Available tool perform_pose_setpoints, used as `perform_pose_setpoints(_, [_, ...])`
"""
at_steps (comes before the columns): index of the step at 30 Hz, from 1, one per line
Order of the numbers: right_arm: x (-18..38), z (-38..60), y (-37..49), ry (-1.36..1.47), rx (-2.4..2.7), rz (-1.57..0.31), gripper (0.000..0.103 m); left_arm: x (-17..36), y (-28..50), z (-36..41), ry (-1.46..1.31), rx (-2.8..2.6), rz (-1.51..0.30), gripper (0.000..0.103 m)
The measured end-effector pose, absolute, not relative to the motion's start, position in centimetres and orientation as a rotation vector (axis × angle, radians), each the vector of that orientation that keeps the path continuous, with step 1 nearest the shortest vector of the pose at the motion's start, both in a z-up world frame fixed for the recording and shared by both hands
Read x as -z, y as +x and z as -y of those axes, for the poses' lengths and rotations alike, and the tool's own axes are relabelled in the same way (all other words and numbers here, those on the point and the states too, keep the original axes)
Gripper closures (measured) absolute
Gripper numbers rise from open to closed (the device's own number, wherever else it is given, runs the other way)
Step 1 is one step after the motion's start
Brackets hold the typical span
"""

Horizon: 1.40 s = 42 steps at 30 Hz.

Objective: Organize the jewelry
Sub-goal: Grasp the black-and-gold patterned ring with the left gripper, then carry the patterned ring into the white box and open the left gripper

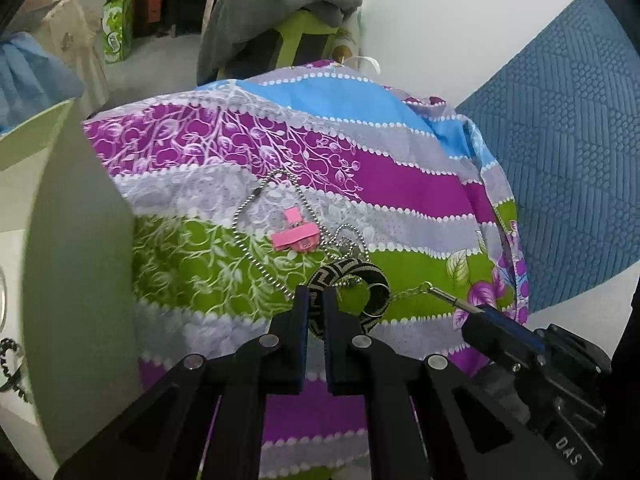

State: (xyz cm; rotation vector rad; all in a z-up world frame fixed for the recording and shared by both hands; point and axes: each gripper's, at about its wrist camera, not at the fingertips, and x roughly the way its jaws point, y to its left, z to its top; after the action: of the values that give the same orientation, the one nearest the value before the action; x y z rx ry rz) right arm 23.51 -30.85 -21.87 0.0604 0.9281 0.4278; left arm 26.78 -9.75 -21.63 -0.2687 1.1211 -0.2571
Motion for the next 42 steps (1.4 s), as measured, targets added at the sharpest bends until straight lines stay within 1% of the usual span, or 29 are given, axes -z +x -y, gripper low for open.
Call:
perform_pose_setpoints(11, [22.6, 30.9, 21.8, 0.004, -0.298, -0.973, 0.1, 19.0, 23.3, 7.4, -0.278, 0.249, -1.088, 0.098])
perform_pose_setpoints(16, [21.5, 30.7, 21.3, 0.019, -0.278, -0.967, 0.1, 16.9, 22.2, 6.1, -0.282, 0.24, -1.069, 0.098])
perform_pose_setpoints(24, [16.2, 28.5, 21.5, 0.028, -0.289, -0.888, 0.1, 11.8, 21.5, 3.6, -0.244, 0.23, -1.008, 0.098])
perform_pose_setpoints(29, [12.1, 25.7, 21.6, 0.018, -0.322, -0.818, 0.1, 8.2, 21.3, 1.0, -0.231, 0.218, -0.953, 0.098])
perform_pose_setpoints(34, [8.7, 22.5, 21.2, 0.016, -0.369, -0.759, 0.1, 5.8, 21.2, -1.7, -0.244, 0.202, -0.913, 0.098])
perform_pose_setpoints(39, [7.4, 19.0, 20.8, -0.017, -0.412, -0.738, 0.1, 4.5, 20.7, -5.1, -0.258, 0.171, -0.885, 0.098])
perform_pose_setpoints(42, [7.4, 17.0, 20.7, -0.029, -0.439, -0.745, 0.1, 4.4, 20.1, -7.4, -0.252, 0.144, -0.881, 0.098])
